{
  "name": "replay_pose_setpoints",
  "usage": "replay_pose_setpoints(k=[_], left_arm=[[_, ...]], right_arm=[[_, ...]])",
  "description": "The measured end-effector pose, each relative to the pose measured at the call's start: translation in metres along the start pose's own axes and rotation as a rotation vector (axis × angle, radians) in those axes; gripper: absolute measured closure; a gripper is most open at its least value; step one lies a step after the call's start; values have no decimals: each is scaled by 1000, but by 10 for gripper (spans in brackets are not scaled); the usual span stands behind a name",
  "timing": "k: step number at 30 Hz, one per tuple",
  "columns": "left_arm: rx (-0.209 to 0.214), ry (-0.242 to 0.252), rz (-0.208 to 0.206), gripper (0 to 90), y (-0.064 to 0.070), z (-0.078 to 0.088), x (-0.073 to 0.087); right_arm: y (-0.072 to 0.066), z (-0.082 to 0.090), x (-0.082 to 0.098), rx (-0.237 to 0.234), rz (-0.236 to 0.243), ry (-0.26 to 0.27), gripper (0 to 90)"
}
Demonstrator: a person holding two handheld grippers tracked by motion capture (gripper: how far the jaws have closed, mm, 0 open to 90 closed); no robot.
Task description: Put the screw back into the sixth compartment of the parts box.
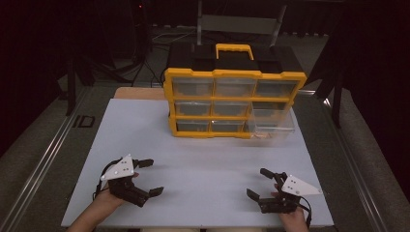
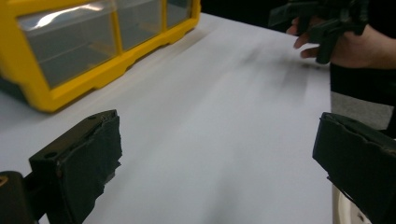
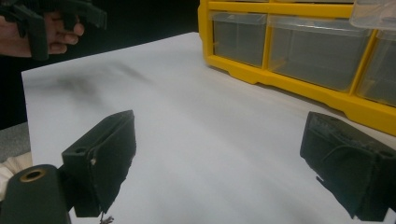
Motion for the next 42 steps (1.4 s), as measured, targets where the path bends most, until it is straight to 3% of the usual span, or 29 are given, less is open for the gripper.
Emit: replay_pose_setpoints(k=[4,11,14,20,27,30,42], left_arm=[[-33,-1,30,18,-3,8,18],[-79,26,64,18,-9,22,33],[-87,46,84,18,-10,28,38],[-106,38,102,18,-13,35,55],[-123,31,107,18,-15,42,62],[-133,59,120,18,-17,46,61],[-158,66,132,19,-22,46,64]], right_arm=[[0,0,0,4,-2,3,105],[1,0,0,5,-2,2,105],[1,0,0,6,0,2,105],[1,1,0,8,0,5,105],[1,1,0,8,-2,3,105],[1,1,0,8,-3,5,104],[1,1,-1,0,-6,9,105]])
Point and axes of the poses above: each handheld gripper's, and its own axes: z roughly backward along the jaws, x roughly out of its underside, y roughly to its right, the point moved 8 cm from there along -z, roughly forward along the jaws, and after that the axes turned 1 degree about -y, right-handed, at the moved point
